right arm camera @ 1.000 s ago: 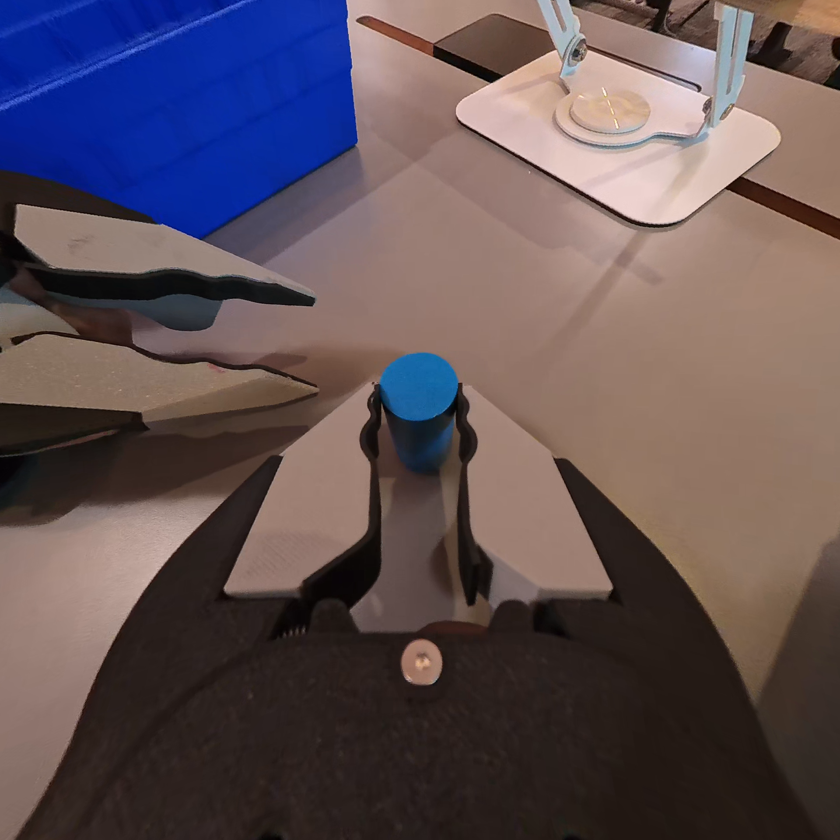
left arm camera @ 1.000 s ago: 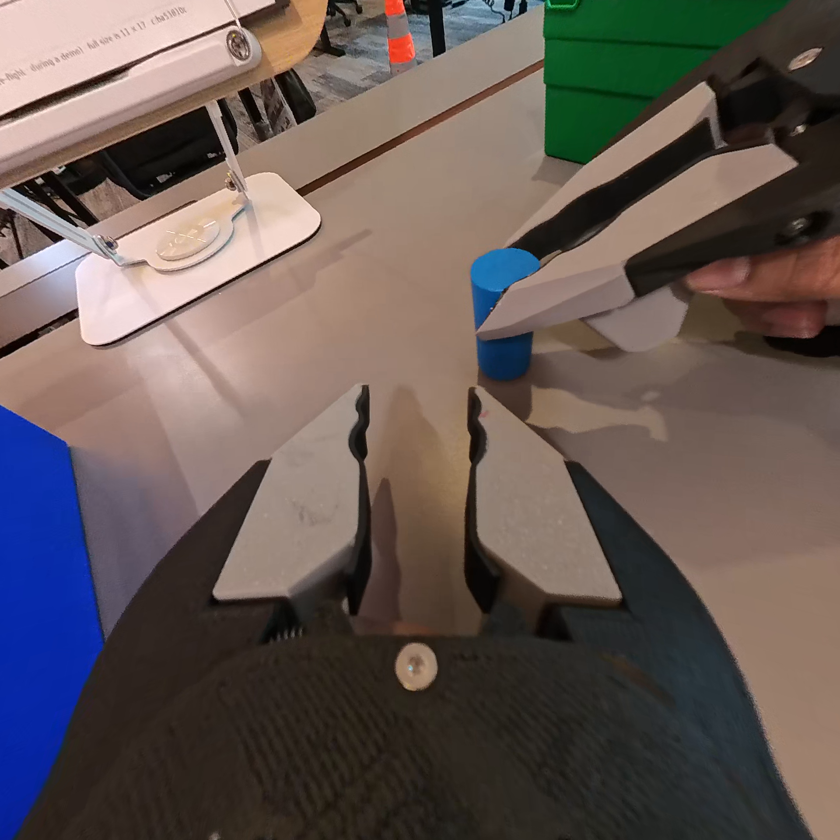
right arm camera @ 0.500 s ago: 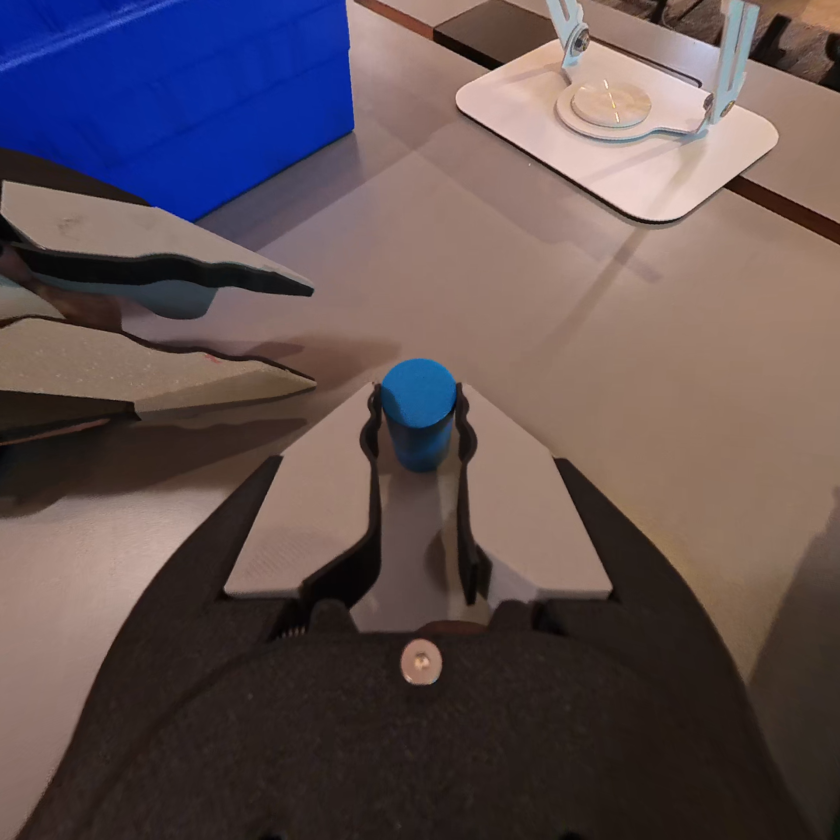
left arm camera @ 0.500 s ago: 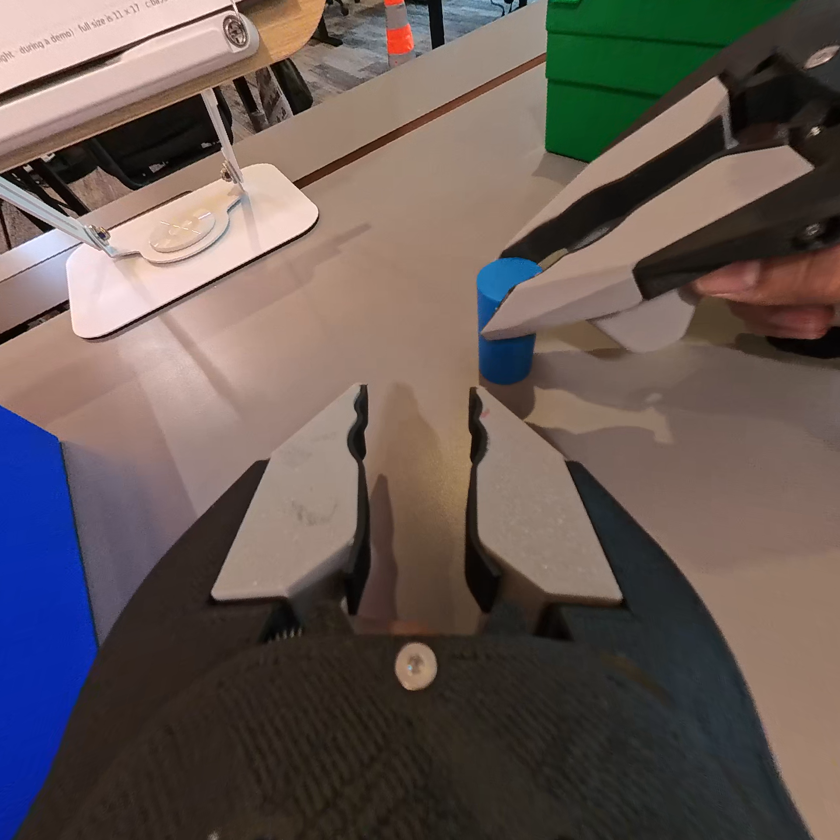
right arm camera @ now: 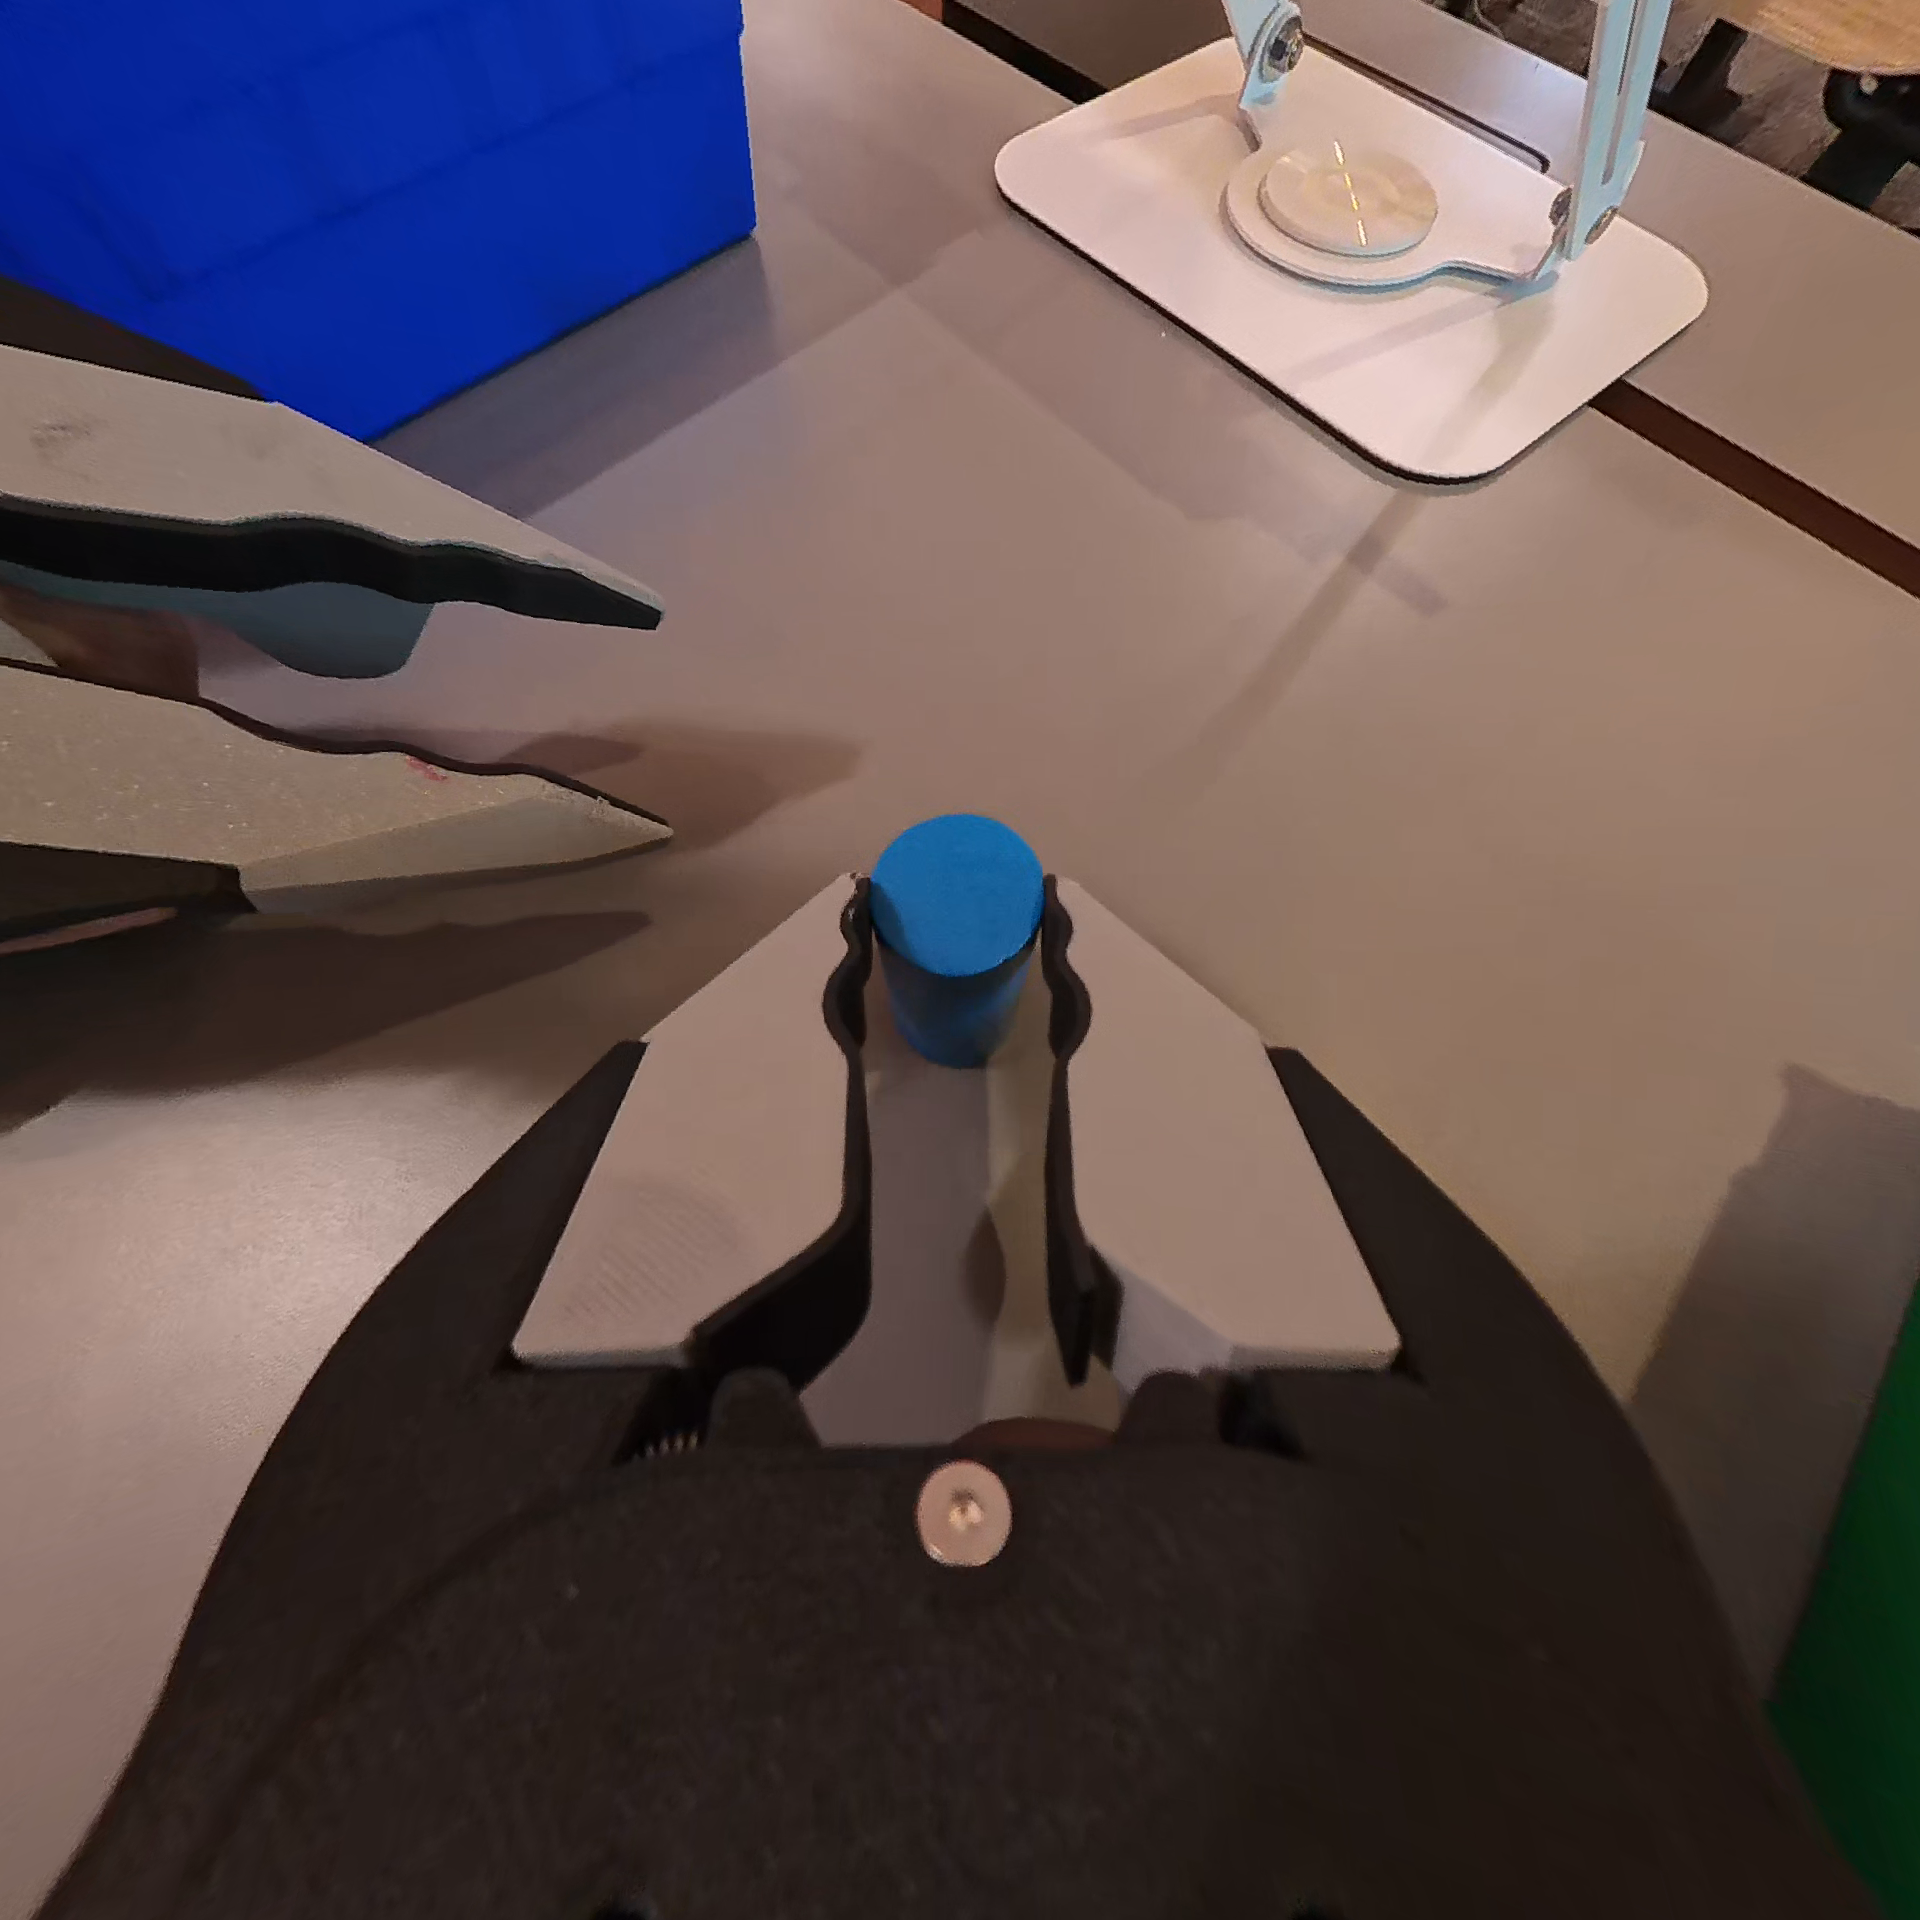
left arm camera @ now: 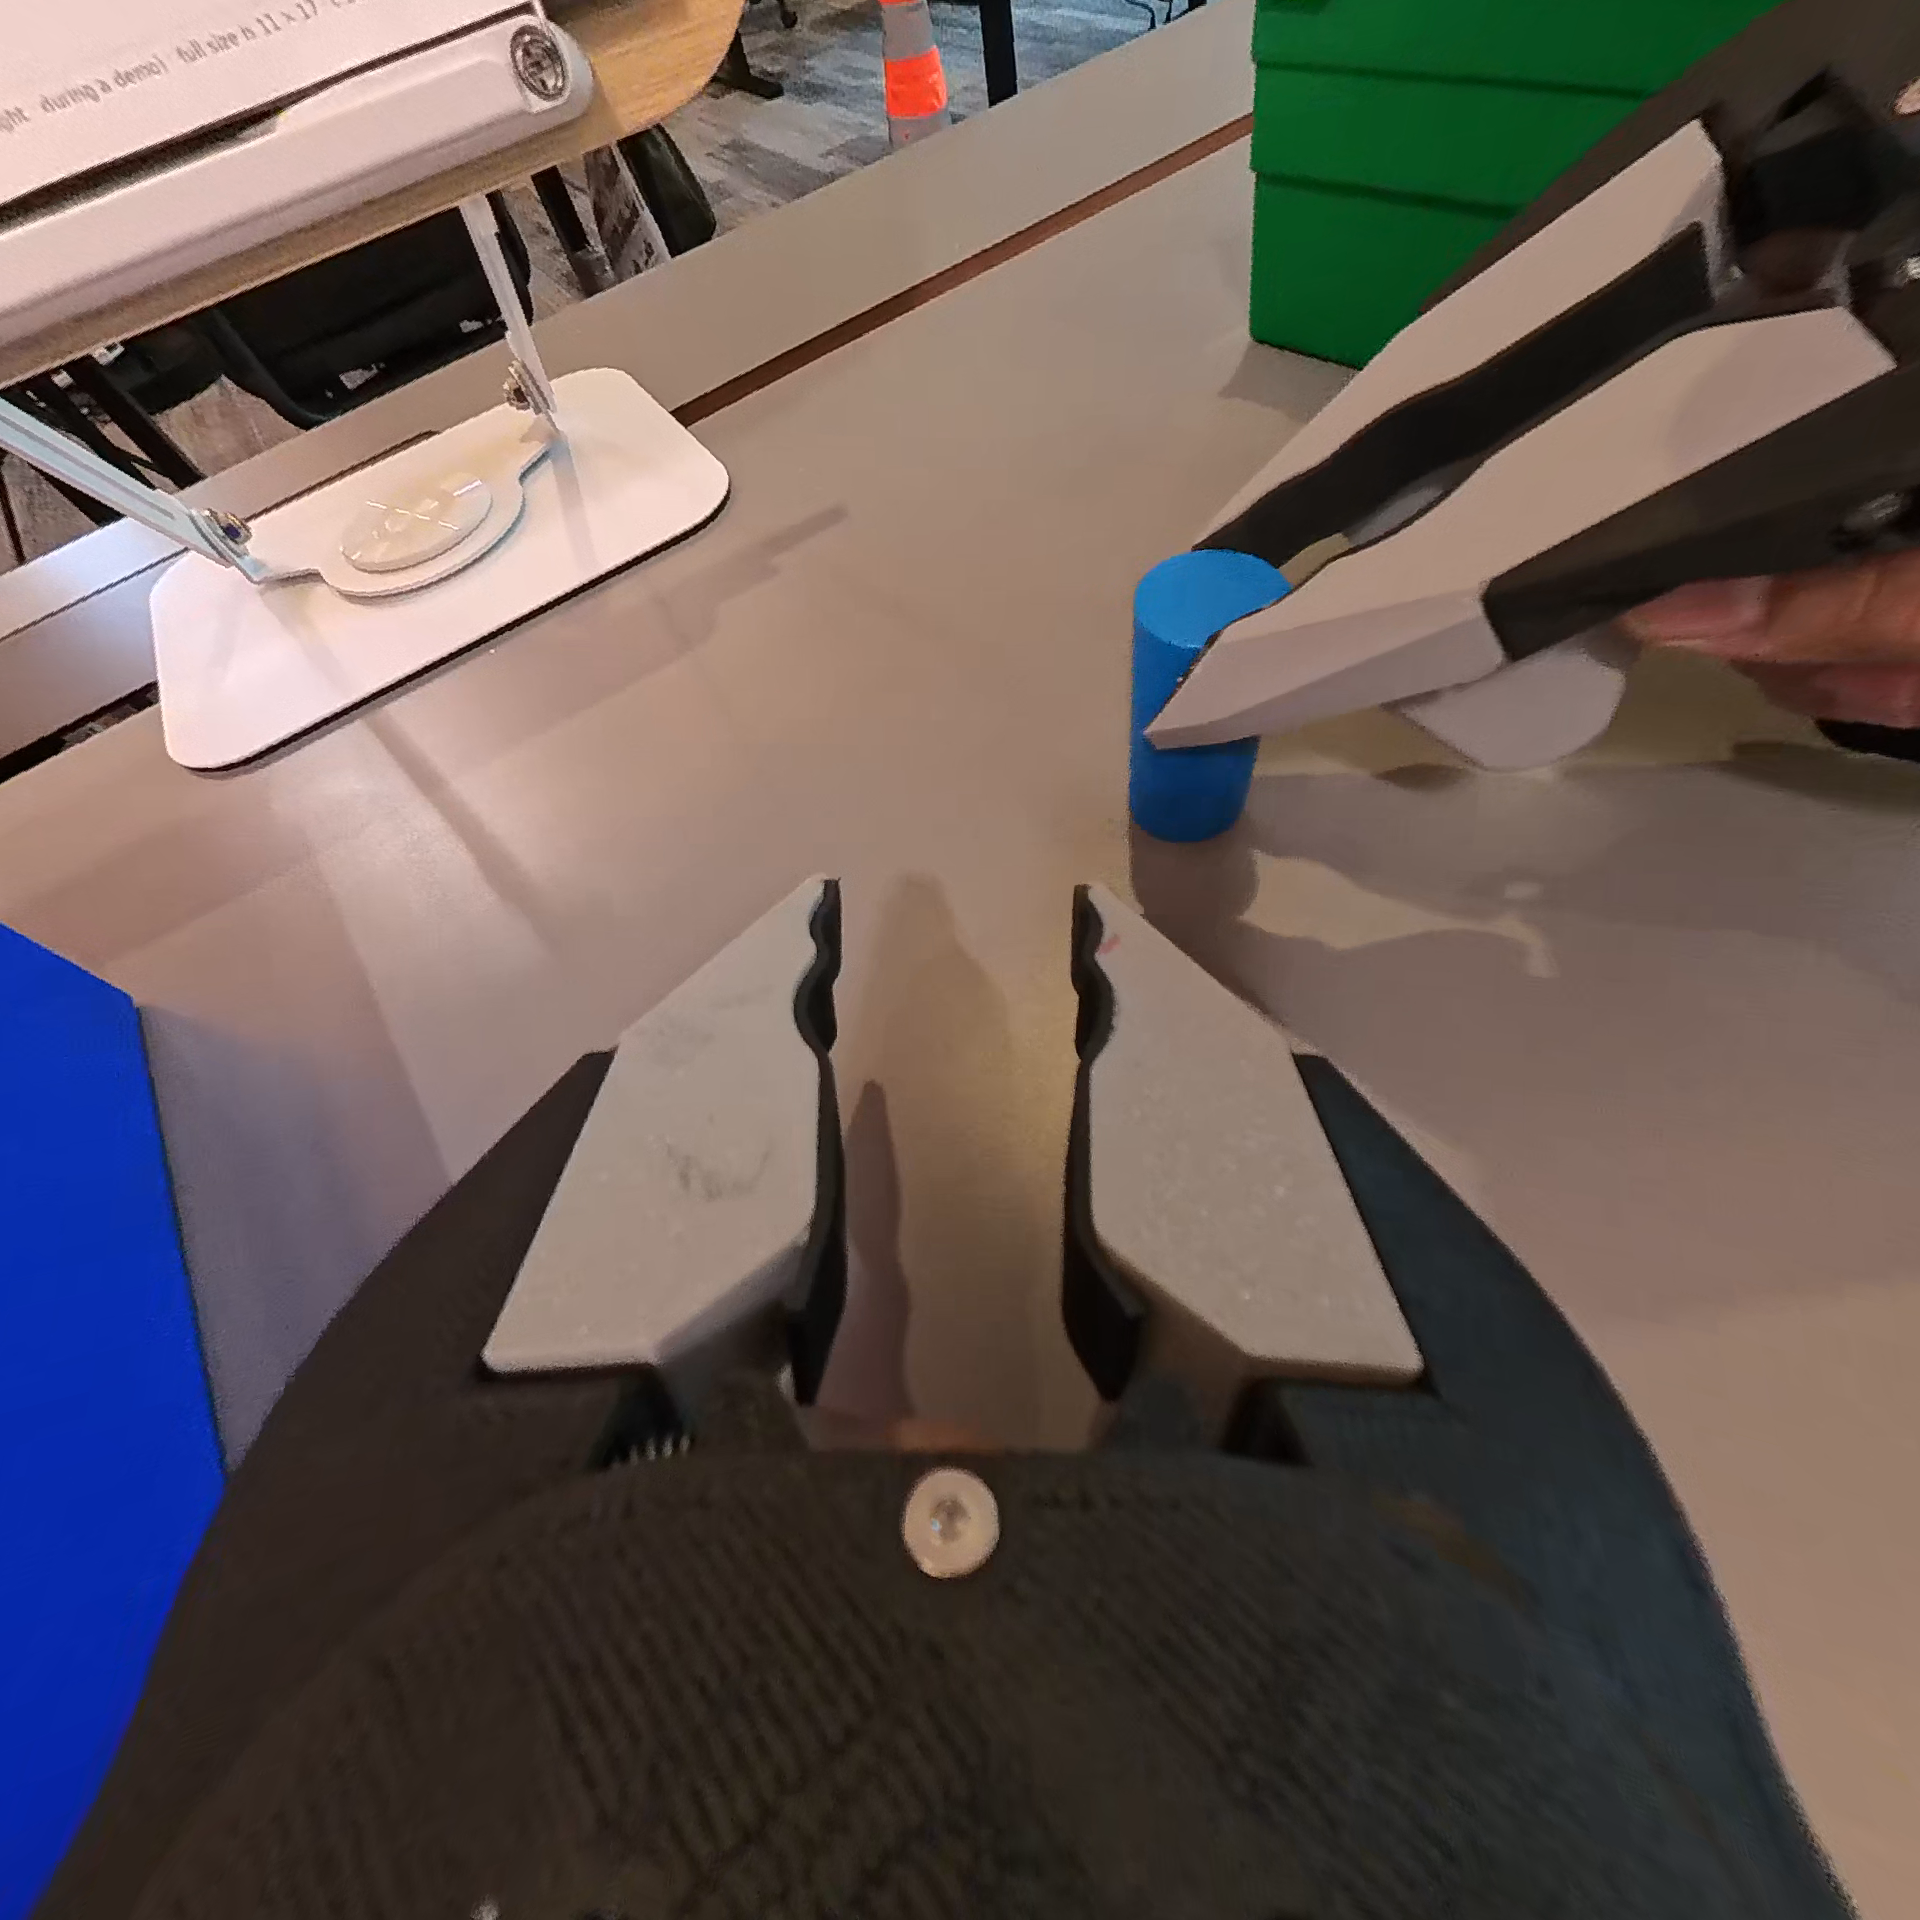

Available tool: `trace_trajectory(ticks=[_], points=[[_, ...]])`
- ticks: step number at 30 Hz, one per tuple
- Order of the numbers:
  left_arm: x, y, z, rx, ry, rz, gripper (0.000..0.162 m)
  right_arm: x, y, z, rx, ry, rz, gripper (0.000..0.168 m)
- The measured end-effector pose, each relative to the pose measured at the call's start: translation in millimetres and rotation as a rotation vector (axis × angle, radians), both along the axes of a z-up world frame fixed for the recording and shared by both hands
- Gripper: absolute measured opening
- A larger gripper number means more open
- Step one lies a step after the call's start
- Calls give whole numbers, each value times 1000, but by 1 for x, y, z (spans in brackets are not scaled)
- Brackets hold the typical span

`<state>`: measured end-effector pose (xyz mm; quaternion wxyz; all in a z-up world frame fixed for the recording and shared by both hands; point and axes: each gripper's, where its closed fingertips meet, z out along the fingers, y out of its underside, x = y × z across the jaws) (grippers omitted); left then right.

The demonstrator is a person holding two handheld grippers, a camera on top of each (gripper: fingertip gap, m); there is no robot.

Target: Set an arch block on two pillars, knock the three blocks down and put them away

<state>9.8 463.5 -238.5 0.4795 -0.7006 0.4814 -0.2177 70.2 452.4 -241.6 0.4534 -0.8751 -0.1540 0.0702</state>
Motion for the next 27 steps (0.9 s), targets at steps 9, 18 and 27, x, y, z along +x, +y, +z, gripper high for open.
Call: trace_trajectory(ticks=[9, 18, 27], points=[[0, 0, -1, 0, 5, -3, 42, -14, 0, 23, 105, 34, 54, 46], [0, 0, -1, 4, 8, -1, 42, 2, 3, 64, 354, -74, -47, 58], [-1, 1, -1, 14, 13, 3, 42, 13, -1, 90, 499, -53, -112, 64]])
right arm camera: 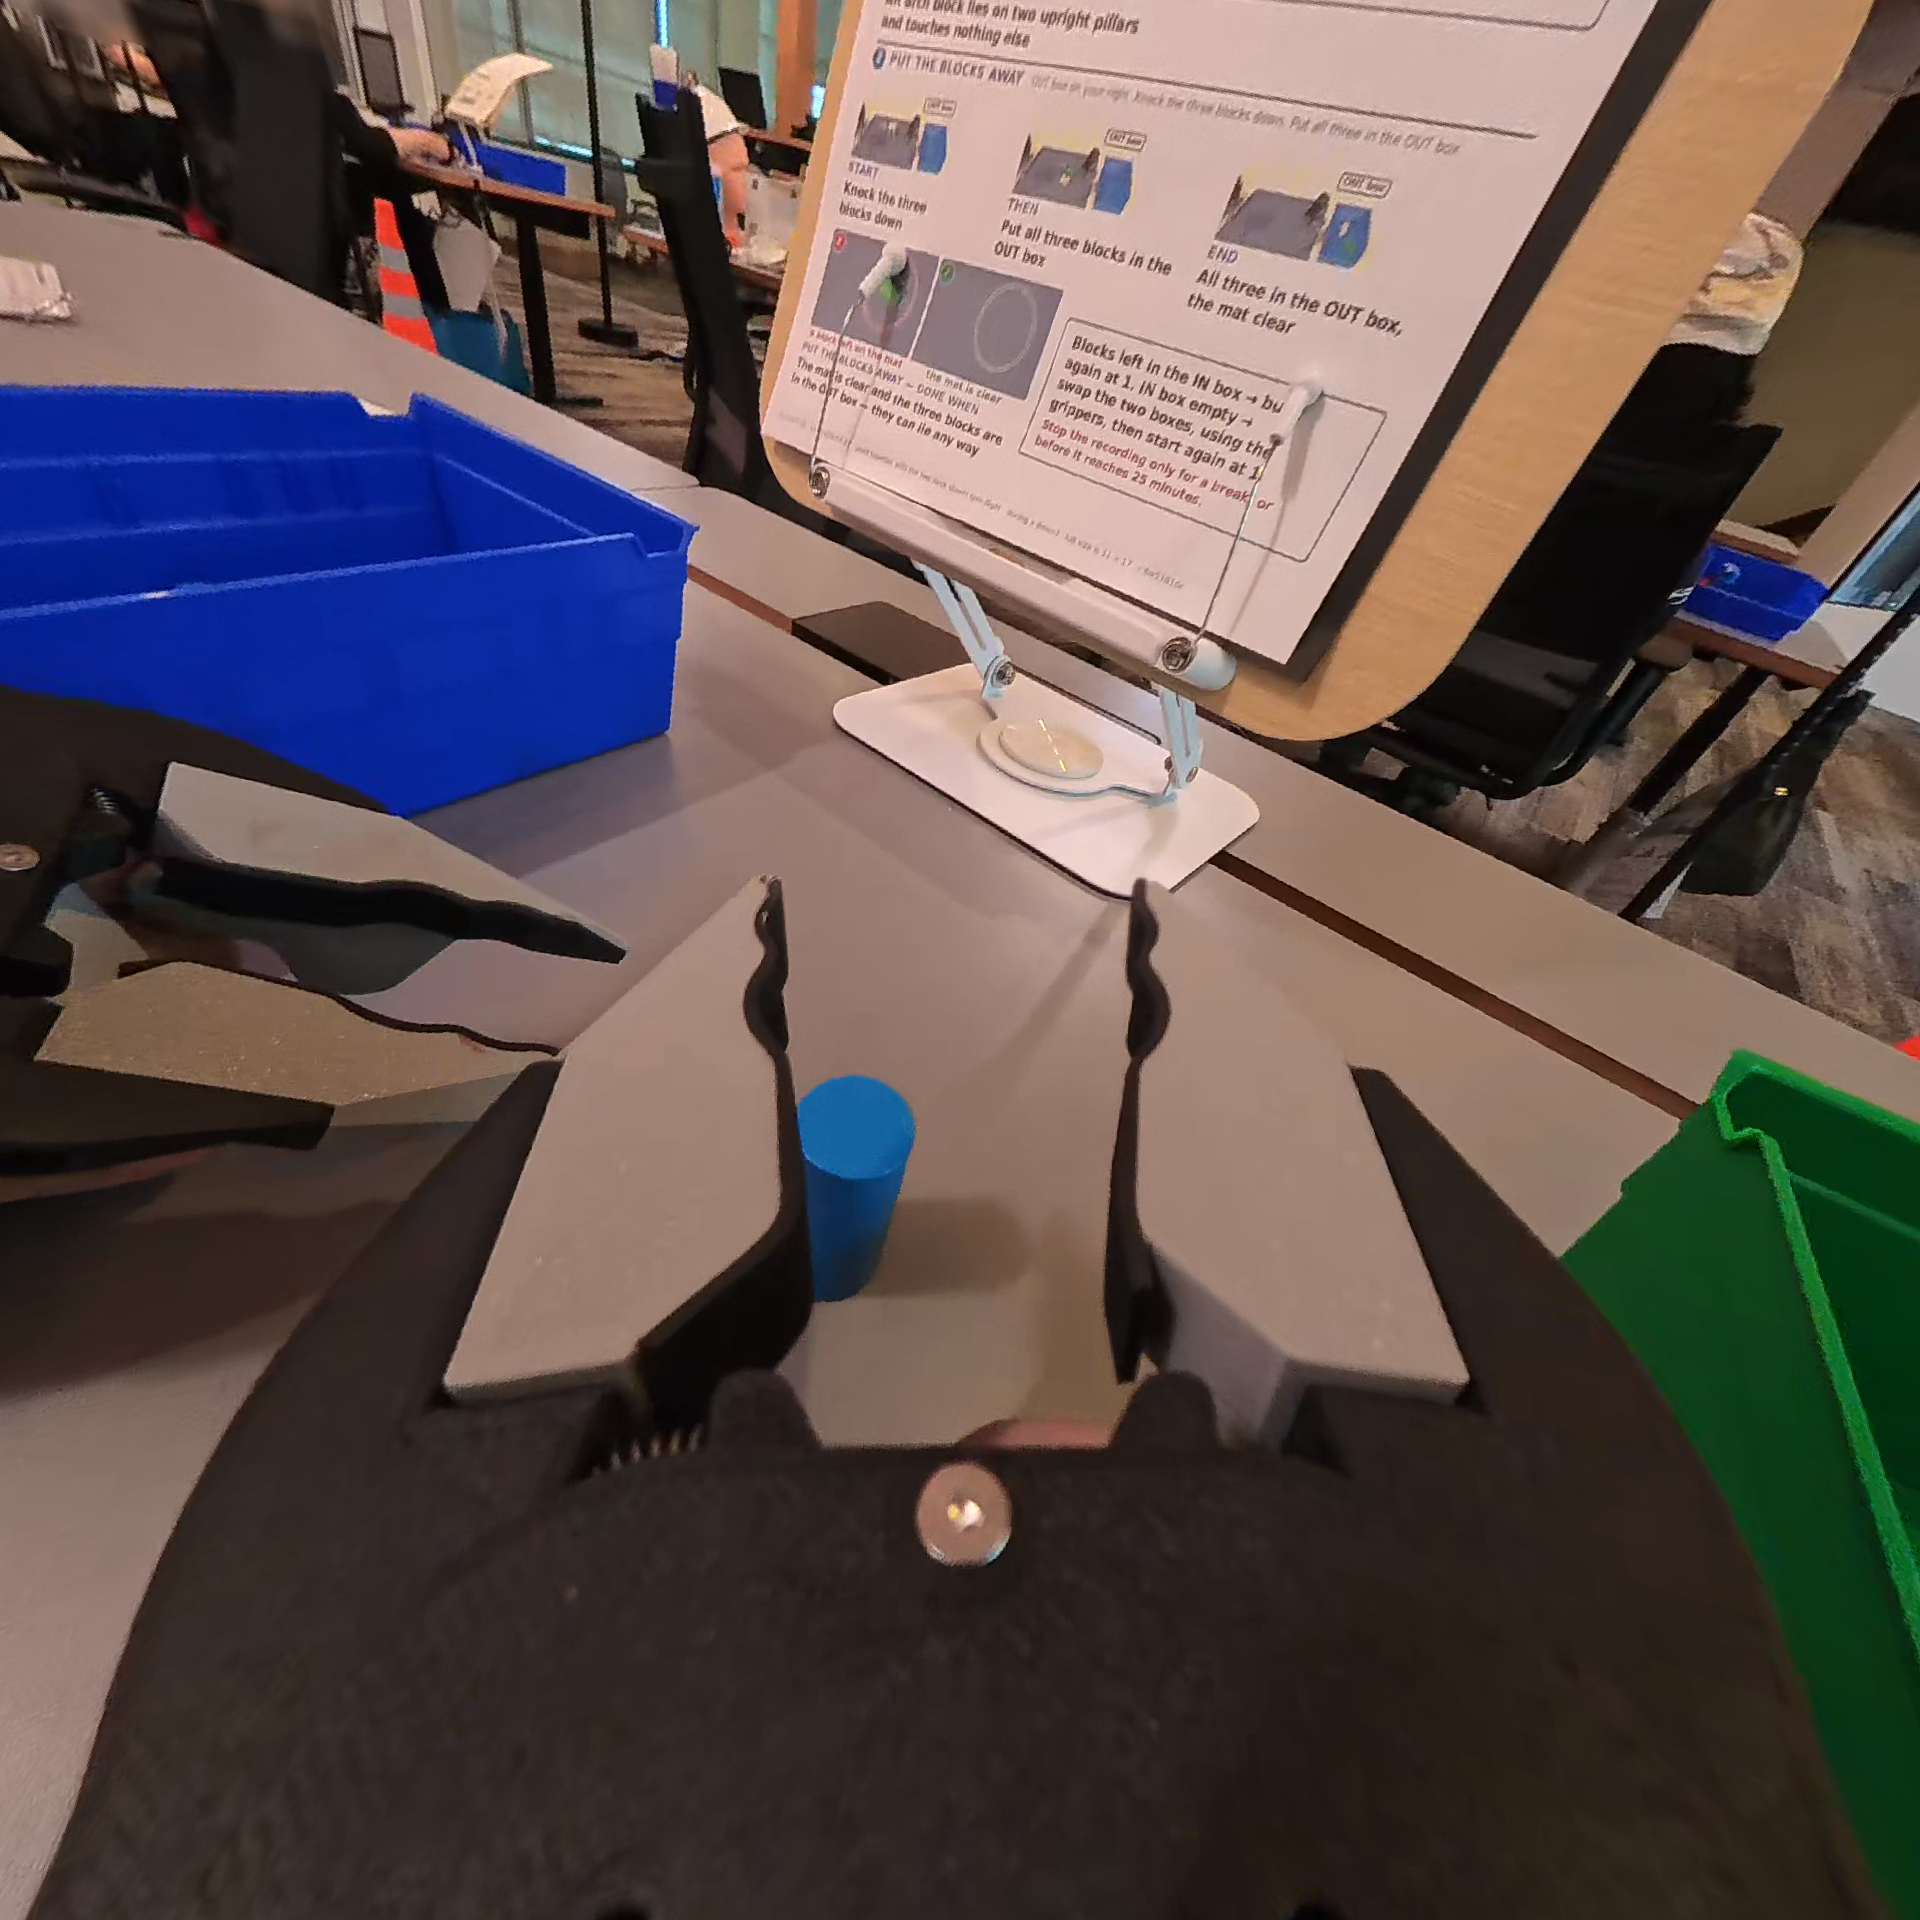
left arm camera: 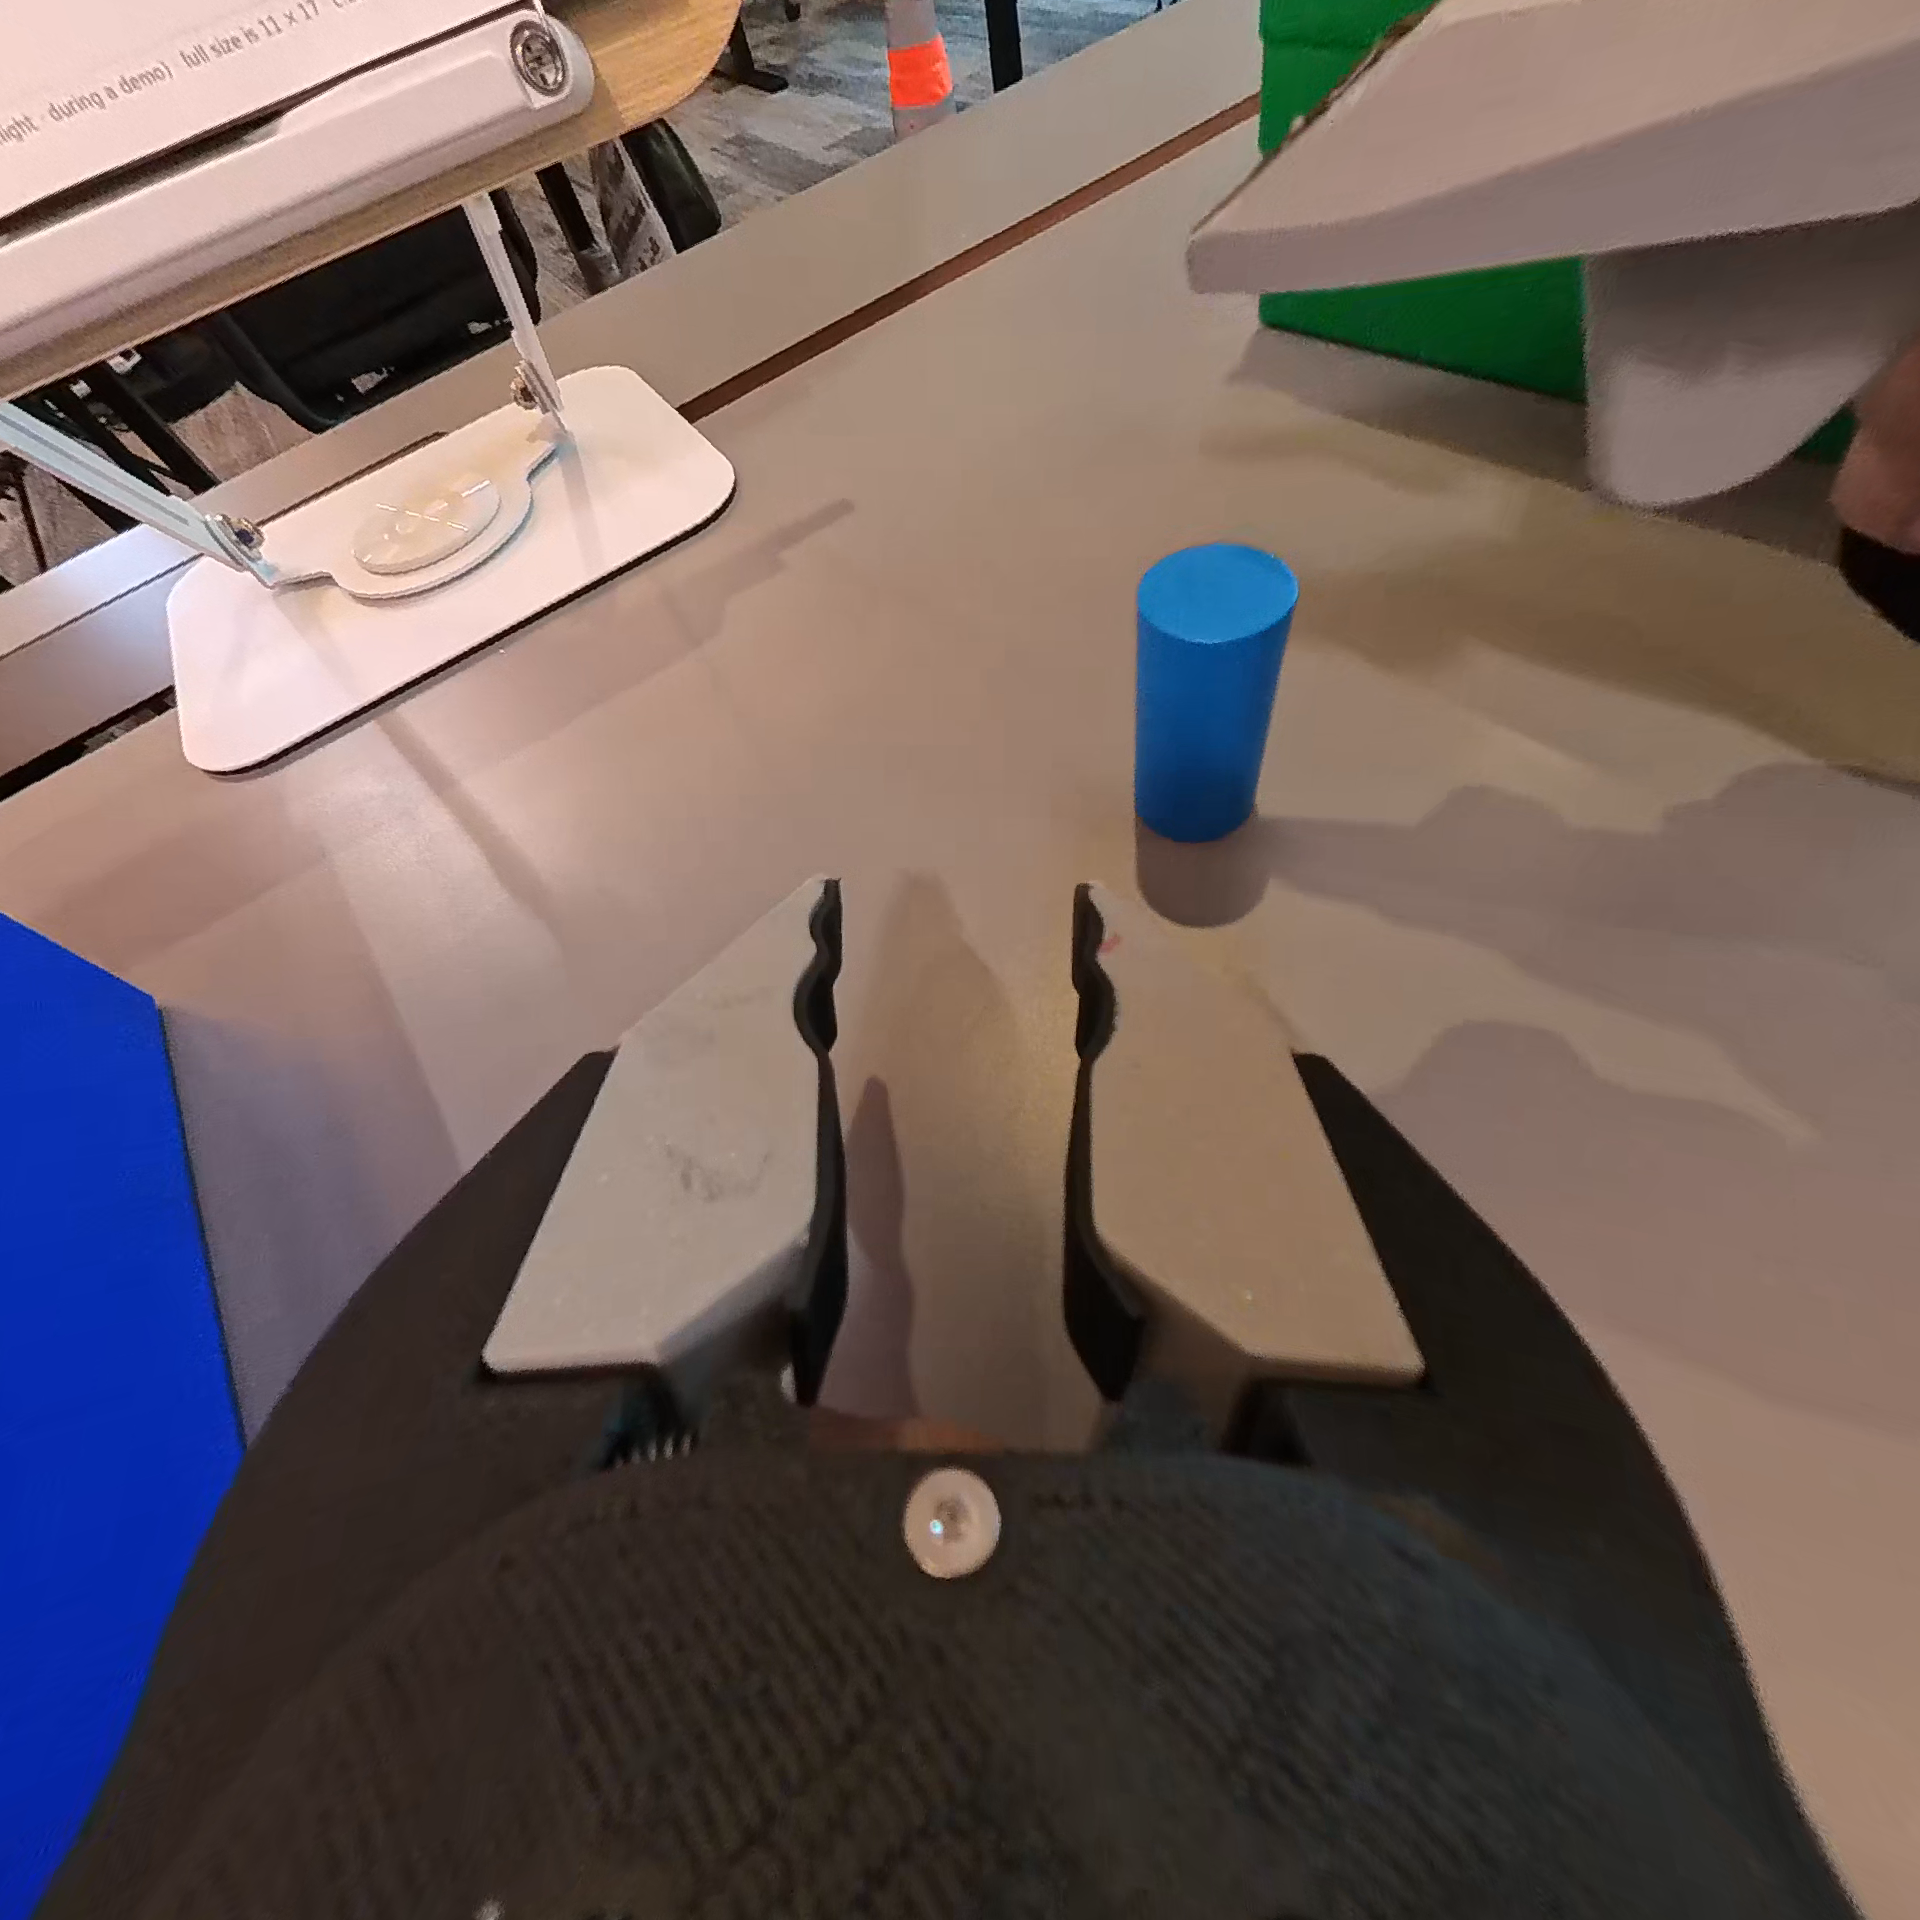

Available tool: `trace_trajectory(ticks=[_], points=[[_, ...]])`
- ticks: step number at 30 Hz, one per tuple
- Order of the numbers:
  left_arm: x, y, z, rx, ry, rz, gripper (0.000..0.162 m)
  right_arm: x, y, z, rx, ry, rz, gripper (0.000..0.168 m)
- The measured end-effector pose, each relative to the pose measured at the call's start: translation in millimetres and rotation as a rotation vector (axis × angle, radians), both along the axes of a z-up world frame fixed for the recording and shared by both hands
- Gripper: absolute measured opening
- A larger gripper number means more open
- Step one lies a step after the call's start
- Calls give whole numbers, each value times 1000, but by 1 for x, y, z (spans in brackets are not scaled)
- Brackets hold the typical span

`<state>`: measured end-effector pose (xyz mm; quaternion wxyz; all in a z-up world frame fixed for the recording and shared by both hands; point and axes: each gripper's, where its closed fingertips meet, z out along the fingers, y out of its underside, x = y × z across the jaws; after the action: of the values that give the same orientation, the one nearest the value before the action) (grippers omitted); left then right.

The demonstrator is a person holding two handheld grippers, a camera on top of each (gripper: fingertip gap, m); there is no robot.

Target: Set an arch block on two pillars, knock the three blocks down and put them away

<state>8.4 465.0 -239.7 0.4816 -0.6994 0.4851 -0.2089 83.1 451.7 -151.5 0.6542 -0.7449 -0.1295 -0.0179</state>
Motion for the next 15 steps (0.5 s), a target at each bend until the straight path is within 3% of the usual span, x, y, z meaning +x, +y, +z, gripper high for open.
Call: trace_trajectory(ticks=[15], points=[[-3, 4, 0, -15, -8, 16, 42, 5, 1, -1, 7, -28, -43, 61]])
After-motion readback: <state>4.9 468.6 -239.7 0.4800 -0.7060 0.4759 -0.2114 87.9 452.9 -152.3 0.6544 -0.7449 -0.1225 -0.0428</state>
